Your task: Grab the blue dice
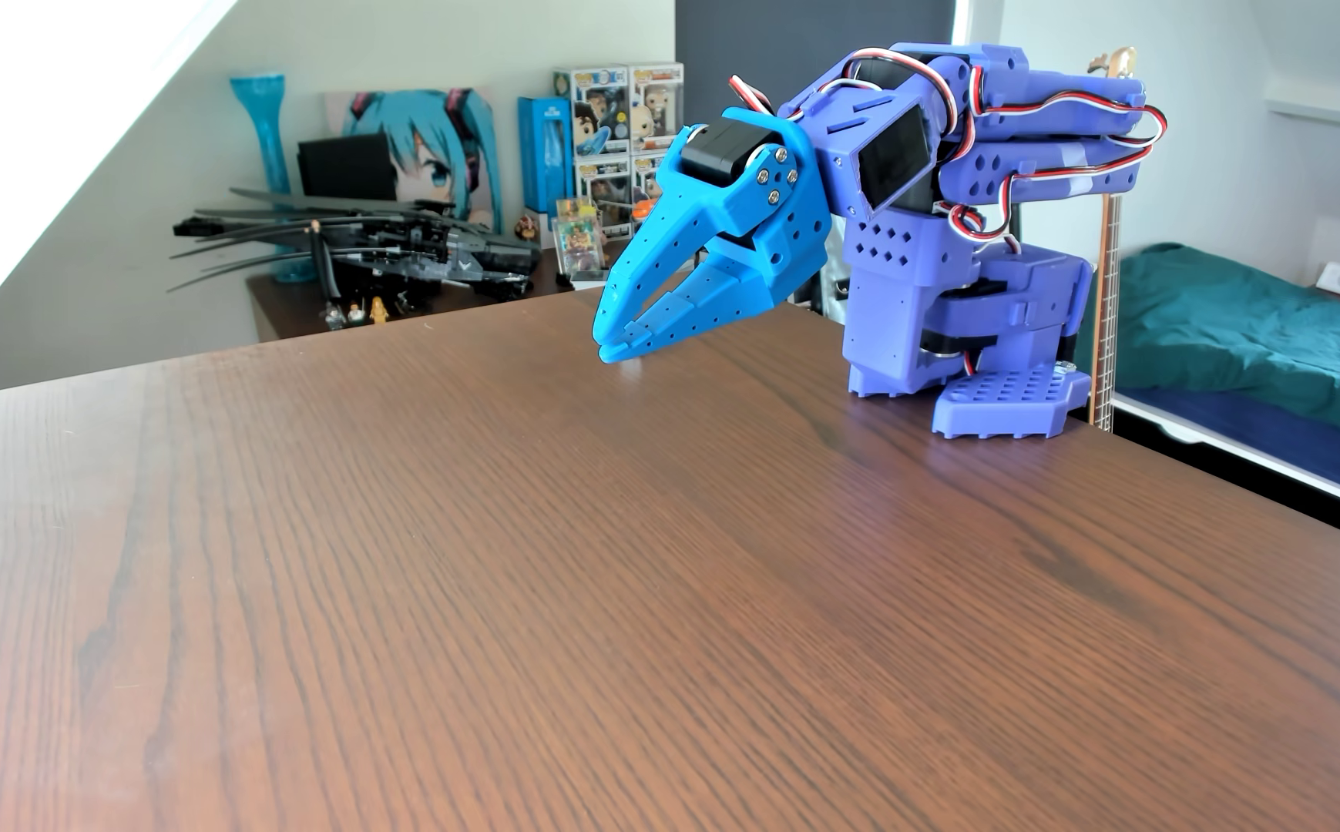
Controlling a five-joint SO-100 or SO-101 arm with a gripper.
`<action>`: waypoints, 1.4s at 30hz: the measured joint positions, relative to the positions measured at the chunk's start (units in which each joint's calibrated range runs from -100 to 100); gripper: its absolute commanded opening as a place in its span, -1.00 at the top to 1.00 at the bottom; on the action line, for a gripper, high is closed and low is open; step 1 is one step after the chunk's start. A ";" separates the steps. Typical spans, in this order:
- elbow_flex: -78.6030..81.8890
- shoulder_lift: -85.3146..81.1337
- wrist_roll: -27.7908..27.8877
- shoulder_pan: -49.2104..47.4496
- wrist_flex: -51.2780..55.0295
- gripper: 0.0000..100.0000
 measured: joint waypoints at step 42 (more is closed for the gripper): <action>-41.09 25.17 2.56 14.71 31.46 0.96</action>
